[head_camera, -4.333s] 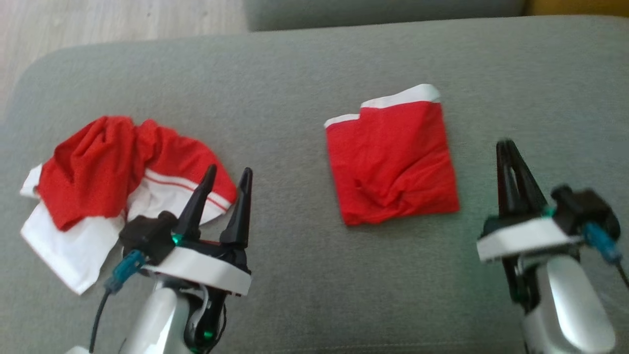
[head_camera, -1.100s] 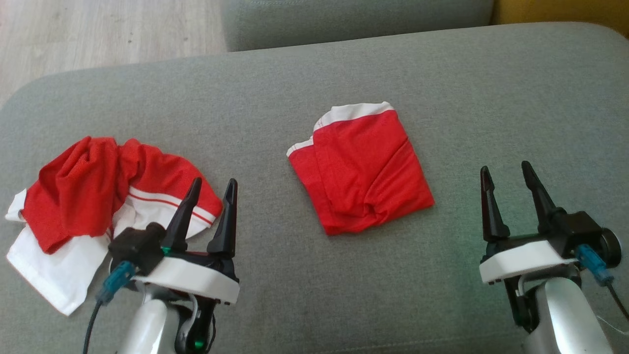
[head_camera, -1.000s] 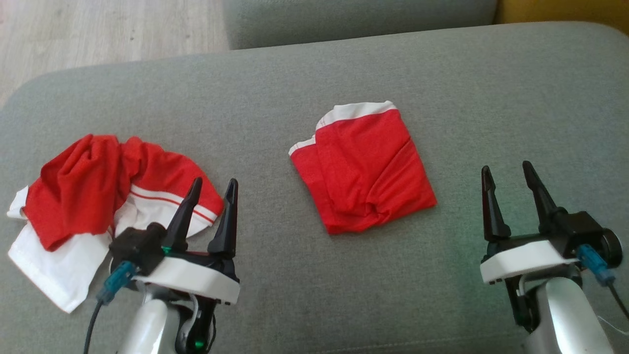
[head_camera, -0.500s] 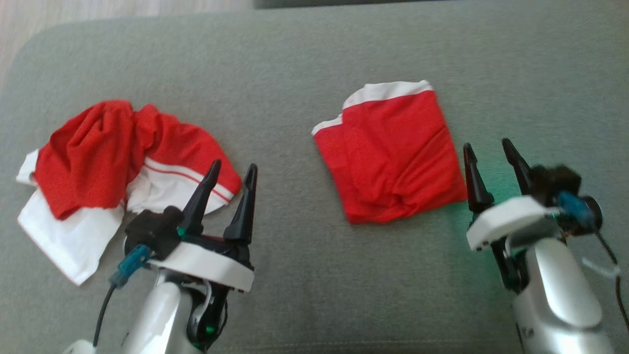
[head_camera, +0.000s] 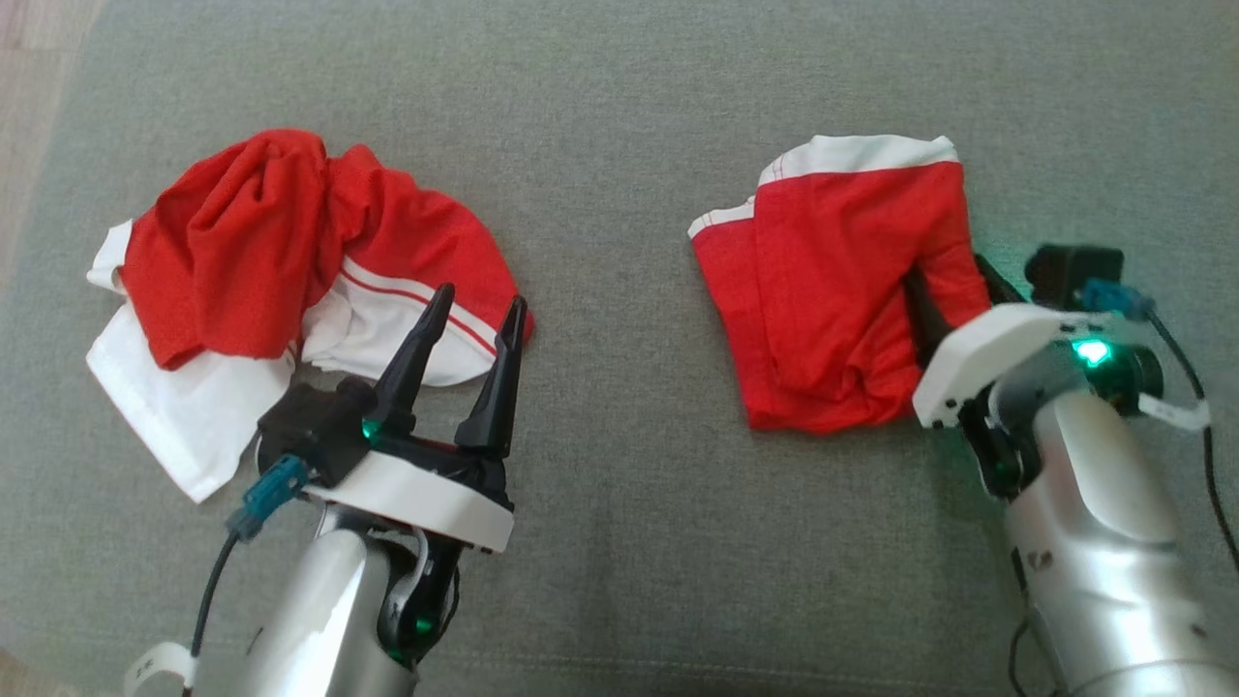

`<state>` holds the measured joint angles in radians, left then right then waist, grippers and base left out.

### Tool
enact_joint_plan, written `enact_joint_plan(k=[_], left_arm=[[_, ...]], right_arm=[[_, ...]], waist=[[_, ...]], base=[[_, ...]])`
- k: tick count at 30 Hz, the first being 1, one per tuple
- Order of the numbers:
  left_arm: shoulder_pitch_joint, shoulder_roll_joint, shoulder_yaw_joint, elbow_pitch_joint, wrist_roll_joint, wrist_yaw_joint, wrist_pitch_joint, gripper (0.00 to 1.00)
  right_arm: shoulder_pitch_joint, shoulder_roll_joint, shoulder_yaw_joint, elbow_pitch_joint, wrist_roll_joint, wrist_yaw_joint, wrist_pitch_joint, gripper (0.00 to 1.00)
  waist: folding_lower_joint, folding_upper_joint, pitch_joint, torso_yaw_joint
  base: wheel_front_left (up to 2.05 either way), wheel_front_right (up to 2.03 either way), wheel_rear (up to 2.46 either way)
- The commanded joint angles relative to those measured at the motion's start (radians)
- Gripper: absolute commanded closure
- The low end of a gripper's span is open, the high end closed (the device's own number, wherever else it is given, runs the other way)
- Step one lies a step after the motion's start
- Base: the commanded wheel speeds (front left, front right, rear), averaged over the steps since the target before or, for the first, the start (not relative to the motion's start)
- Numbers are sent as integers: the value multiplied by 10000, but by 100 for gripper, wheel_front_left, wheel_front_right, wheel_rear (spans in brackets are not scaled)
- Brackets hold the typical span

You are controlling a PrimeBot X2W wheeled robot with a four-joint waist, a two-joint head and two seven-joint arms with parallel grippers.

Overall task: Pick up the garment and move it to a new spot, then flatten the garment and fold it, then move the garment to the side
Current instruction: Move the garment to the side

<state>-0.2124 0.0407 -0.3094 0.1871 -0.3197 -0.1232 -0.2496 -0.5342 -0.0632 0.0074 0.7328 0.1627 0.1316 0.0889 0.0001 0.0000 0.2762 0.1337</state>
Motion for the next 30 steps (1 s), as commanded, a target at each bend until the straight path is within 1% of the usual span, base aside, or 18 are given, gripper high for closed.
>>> enact_joint_plan(k=[1,2,6,9,13,16,19,22,23,27,30], left_arm=[[-329,95,299,-312,-49,-14,-122,0],[-323,95,316,-305,-31,-10,-122,0],[-329,95,388,-290,37,-2,-122,0],[-346,95,353,-299,166,-11,-122,0],[-477,95,166,-312,354,-27,-122,0],[-686,95,-67,-281,368,-38,-122,0],[-975,95,-363,-286,392,-46,-122,0],[-1304,95,-647,-317,363,-52,-122,0],[-1304,95,-647,-317,363,-52,-122,0],[-1752,95,-953,-415,323,-57,-122,0],[-2015,95,-1094,-497,318,-60,-122,0]], right_arm=[[-264,39,498,75,59,-9,81,44],[-325,-22,624,162,13,-9,8,100],[-526,-341,1156,282,-416,-9,-532,100],[-698,-658,1576,204,-878,-9,-954,100],[-942,-1241,2311,-43,-1275,-9,-1134,100],[-1059,-1985,3187,-260,-1403,-9,-1030,100],[-1207,-2984,3908,-427,-1234,-9,-817,100],[-1456,-4056,4305,-557,-1027,-9,-728,100],[-1456,-4056,4305,-557,-1027,-9,-728,100],[-1883,-5270,4350,-349,-904,-9,-822,100],[-2180,-5776,3884,-18,-877,-9,-997,100]], waist=[[-1,0,21,-13],[-1,0,9,-45],[-1,0,-102,-355],[-1,0,-214,-757],[-1,0,-299,-1395],[-1,0,-278,-1868],[-1,0,-130,-2254],[-1,0,126,-2515],[-1,0,126,-2515],[-1,0,595,-2641],[-1,0,943,-2580]], base=[[0,0,0],[0,0,0],[0,0,0],[0,0,0],[0,0,0],[0,0,0],[0,0,0],[0,0,0],[0,0,0],[0,0,0],[0,0,0]])
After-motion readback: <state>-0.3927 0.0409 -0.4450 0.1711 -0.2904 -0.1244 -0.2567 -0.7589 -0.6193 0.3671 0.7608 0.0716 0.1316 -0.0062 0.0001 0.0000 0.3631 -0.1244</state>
